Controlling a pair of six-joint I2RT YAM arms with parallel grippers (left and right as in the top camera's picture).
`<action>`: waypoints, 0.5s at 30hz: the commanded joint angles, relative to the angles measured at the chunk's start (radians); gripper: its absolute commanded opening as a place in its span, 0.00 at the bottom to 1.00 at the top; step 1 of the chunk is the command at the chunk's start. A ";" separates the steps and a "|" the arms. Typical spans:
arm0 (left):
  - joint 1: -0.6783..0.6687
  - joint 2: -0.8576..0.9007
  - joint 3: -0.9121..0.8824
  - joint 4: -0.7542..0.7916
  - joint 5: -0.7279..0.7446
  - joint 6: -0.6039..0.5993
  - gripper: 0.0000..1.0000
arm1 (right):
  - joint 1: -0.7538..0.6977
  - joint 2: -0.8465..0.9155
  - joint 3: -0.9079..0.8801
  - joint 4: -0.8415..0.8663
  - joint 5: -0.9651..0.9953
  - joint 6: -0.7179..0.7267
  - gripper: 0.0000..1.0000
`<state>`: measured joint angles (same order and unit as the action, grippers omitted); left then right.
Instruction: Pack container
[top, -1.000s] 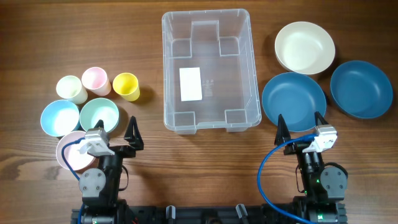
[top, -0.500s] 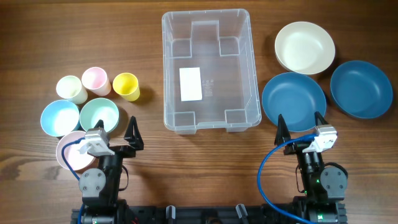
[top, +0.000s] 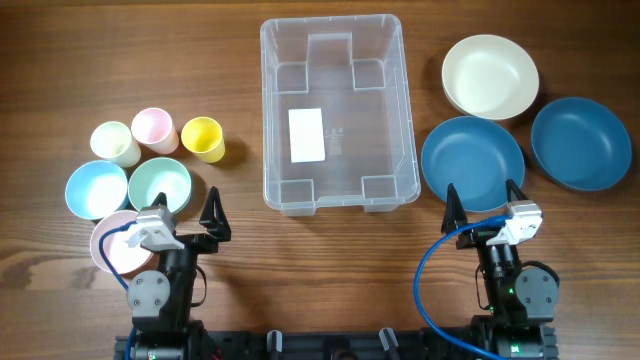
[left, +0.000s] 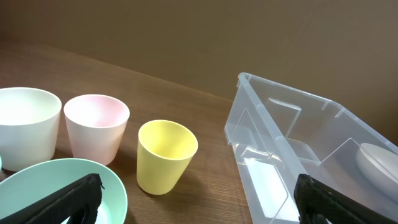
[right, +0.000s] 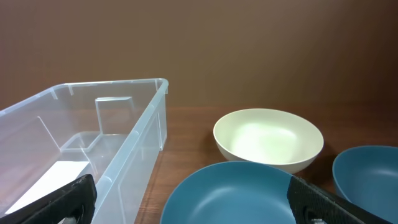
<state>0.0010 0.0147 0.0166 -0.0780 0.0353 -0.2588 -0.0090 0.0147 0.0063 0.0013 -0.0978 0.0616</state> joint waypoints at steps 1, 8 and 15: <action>-0.004 -0.008 -0.011 0.004 0.000 0.016 1.00 | 0.006 -0.007 -0.001 0.006 -0.015 0.006 1.00; -0.004 -0.008 -0.011 0.004 -0.006 0.016 1.00 | 0.006 -0.007 -0.001 0.006 -0.007 0.017 1.00; -0.004 -0.008 -0.011 0.004 -0.006 0.016 1.00 | 0.006 -0.007 -0.001 0.006 -0.008 0.019 1.00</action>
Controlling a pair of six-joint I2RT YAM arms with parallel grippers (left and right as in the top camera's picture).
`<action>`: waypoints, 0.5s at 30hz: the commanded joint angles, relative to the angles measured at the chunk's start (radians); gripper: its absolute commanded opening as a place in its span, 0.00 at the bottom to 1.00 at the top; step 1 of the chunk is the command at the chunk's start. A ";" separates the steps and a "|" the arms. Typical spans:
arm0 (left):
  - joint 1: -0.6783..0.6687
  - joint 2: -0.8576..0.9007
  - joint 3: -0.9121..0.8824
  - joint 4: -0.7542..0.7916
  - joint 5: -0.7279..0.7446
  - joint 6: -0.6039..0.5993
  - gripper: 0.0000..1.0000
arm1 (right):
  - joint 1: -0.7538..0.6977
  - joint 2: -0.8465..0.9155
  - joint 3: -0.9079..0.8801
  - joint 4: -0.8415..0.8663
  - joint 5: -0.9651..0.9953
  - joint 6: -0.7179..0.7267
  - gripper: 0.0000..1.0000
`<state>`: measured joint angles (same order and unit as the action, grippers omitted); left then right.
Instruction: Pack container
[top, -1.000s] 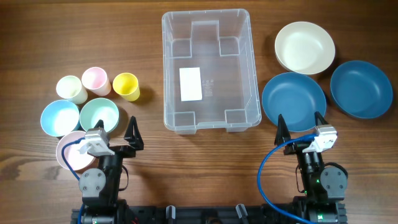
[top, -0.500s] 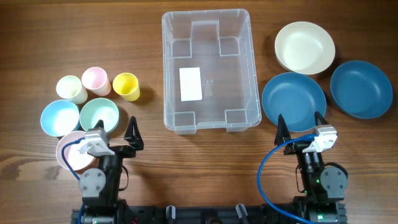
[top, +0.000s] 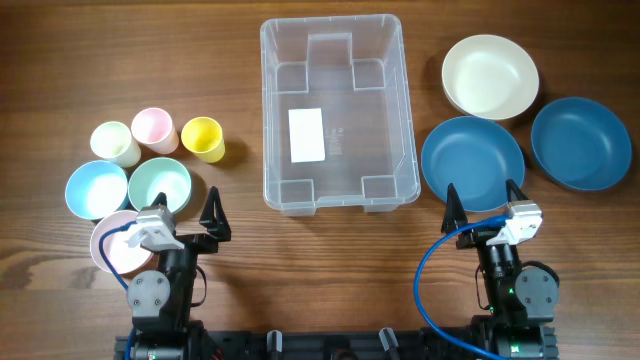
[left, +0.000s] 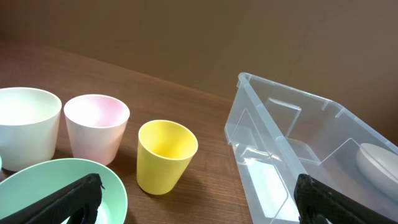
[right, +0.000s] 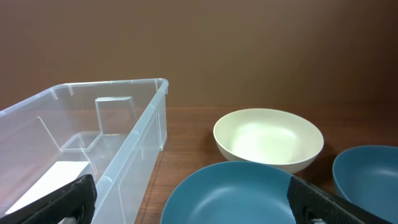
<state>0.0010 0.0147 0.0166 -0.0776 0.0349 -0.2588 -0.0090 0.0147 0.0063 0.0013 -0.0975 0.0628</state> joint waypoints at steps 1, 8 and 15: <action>-0.004 -0.008 -0.011 0.003 -0.005 0.016 1.00 | 0.006 -0.007 -0.001 0.006 -0.010 0.037 1.00; -0.004 -0.008 -0.011 0.011 -0.006 -0.017 1.00 | 0.006 -0.007 -0.001 0.005 -0.008 0.112 1.00; -0.004 -0.007 0.022 -0.001 -0.006 -0.090 1.00 | 0.006 0.072 0.062 -0.022 0.003 0.150 1.00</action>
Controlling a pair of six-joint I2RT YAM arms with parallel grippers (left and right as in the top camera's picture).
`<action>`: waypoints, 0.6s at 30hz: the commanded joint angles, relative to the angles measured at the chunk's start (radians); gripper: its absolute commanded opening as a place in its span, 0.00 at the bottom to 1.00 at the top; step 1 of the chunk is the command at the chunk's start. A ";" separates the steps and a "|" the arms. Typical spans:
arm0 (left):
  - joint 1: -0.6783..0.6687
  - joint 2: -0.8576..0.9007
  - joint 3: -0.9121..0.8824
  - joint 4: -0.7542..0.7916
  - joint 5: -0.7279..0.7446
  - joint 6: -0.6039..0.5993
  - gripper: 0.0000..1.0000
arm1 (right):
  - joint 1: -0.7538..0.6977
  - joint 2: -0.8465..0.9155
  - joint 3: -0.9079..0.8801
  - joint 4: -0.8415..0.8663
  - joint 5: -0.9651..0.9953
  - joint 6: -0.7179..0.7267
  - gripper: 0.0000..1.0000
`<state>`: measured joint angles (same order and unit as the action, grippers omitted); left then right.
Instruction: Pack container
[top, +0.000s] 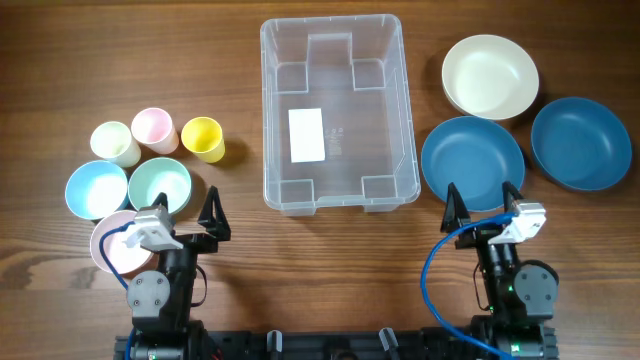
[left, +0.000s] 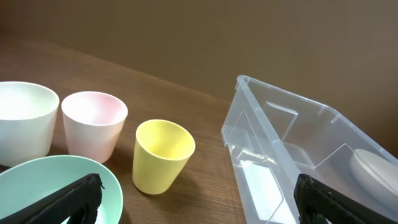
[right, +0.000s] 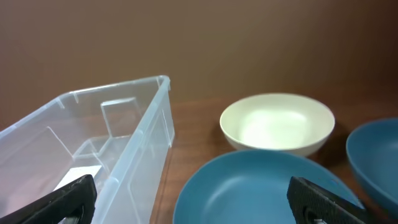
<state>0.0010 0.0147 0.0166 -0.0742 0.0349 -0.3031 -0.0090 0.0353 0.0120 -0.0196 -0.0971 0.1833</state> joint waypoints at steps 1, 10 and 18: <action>-0.004 -0.004 0.036 -0.012 -0.006 -0.045 1.00 | 0.006 0.081 0.074 -0.001 0.008 0.029 1.00; -0.004 0.327 0.317 -0.131 -0.005 -0.046 1.00 | 0.005 0.544 0.442 -0.197 0.012 0.029 1.00; -0.004 0.691 0.702 -0.419 -0.005 -0.053 1.00 | 0.000 0.828 0.827 -0.578 0.018 0.026 1.00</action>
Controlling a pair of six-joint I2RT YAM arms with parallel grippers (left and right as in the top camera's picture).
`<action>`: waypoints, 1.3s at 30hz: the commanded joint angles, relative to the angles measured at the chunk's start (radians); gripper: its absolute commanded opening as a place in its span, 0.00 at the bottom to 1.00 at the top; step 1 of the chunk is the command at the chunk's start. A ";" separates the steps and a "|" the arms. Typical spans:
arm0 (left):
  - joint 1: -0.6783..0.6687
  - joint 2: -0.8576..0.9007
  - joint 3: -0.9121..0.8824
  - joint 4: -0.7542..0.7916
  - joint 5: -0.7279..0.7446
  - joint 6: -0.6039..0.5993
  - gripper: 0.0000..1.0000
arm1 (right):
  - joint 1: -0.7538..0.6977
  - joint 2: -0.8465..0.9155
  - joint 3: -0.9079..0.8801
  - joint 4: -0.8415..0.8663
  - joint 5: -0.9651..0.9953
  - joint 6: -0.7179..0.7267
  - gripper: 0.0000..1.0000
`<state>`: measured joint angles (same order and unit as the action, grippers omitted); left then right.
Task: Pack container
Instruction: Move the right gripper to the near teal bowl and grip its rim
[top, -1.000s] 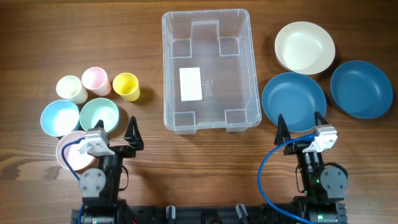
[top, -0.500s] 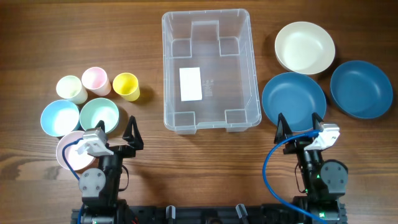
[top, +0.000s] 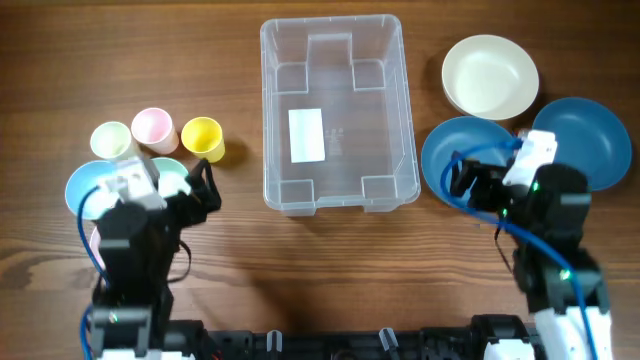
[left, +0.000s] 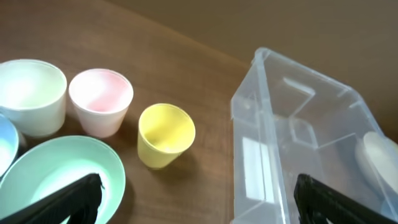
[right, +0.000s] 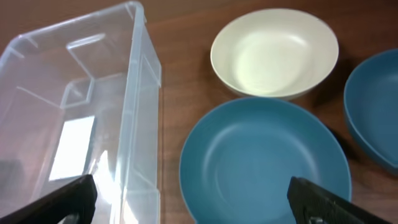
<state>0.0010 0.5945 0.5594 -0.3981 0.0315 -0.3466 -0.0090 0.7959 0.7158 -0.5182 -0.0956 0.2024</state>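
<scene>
The clear plastic container (top: 335, 110) stands empty at the table's middle, a white label on its floor. My left gripper (top: 168, 192) hovers open over the mint bowl (left: 59, 177), with the yellow cup (left: 166, 134), pink cup (left: 101, 101) and white cup (left: 31, 96) just beyond it. A light blue bowl (top: 85, 185) lies to its left. My right gripper (top: 490, 185) hovers open over the near blue dish (right: 264, 162). Beyond that are a cream bowl (right: 273, 50) and a second blue bowl (right: 376, 112). Neither gripper holds anything.
A pink bowl (top: 96, 240) peeks out from under the left arm near the front left. Blue cables trail from both arms. The container's walls (left: 273, 155) rise between the two groups of dishes.
Both arms have left the front edge and now stand further in and higher: the left over the mint bowl, the right over the near blue dish. Both wrist cameras look down more steeply.
At the first two moments both grippers sat open and still at the front edge, container and dishes ahead of them. Then the wrist views had shifted slightly. Now both grippers are over the dishes, still open and empty; no dish has moved.
</scene>
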 joint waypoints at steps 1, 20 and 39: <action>-0.004 0.140 0.203 -0.140 -0.002 -0.010 1.00 | -0.004 0.097 0.167 -0.129 0.016 0.007 1.00; -0.004 0.309 0.446 -0.404 0.039 0.001 1.00 | -0.344 0.480 0.291 -0.388 0.034 0.238 1.00; -0.004 0.309 0.446 -0.399 0.035 0.001 1.00 | -0.376 0.820 0.166 -0.114 -0.036 0.193 0.89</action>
<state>0.0010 0.9005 0.9886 -0.8036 0.0544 -0.3462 -0.3813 1.6012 0.9176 -0.6640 -0.1123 0.4023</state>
